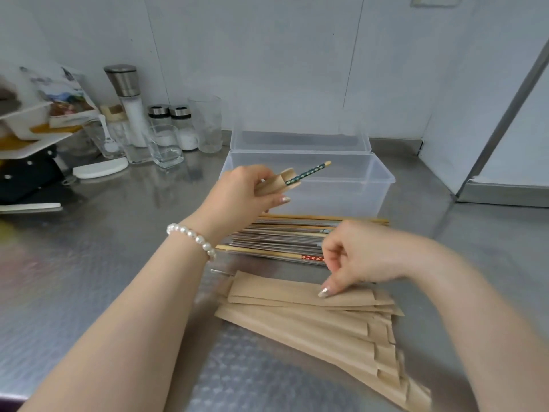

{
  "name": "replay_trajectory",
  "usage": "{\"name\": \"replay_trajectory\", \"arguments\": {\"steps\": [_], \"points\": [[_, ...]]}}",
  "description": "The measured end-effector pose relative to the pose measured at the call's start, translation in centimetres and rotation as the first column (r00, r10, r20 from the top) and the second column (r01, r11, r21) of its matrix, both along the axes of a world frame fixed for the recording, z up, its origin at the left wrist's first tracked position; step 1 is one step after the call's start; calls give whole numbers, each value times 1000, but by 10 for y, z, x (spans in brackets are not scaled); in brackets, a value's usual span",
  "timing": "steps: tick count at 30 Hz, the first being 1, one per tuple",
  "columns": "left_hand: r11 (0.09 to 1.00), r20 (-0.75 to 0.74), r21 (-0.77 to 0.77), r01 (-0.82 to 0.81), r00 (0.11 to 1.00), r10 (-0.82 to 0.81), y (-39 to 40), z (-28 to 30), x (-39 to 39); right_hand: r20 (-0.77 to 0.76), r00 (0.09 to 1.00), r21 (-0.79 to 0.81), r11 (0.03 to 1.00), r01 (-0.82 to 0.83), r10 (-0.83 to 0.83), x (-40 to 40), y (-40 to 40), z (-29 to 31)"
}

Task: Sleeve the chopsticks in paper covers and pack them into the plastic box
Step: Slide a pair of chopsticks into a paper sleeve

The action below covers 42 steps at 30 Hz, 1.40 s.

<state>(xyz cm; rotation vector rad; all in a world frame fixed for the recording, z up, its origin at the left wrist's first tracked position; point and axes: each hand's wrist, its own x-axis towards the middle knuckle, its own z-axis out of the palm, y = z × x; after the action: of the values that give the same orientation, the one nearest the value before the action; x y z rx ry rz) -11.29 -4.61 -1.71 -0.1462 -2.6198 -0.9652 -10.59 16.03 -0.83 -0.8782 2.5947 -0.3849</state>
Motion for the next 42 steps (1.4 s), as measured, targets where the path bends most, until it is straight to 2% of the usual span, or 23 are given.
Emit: {"name": "replay_trajectory", "arguments": {"steps": [5,10,16,23,26,32,37,42], "points": [[999,5,31,10,1000,-10,-2,0,-1,-12,1000,62,998,-2,3,5,-1,4],[1000,22,-13,26,999,-26,4,-5,-3,-21,1000,124,992,0,3,6,-2,1],[998,33,-33,55,998,-54,10,-7,1,-170,981,108,988,113,-93,-5,0,-3],[996,34,-64,63,998,-61,13,-7,1,-78,960,-142,956,258,-270,-21,31,13],[995,42,-72,67,997,-64,14,-10,0,-75,949,-89,950,300,-307,-29,42,10],[991,74,-102,81,995,-74,16,-12,-1,97,946,-7,950,312,-310,-32,48,8],[991,79,-104,81,994,-73,17,-13,-2,11,918,-132,909,395,-397,-36,56,12],[989,96,-105,102,991,-92,19,-15,-2,-8,929,-97,925,368,-371,-37,57,11]]}}
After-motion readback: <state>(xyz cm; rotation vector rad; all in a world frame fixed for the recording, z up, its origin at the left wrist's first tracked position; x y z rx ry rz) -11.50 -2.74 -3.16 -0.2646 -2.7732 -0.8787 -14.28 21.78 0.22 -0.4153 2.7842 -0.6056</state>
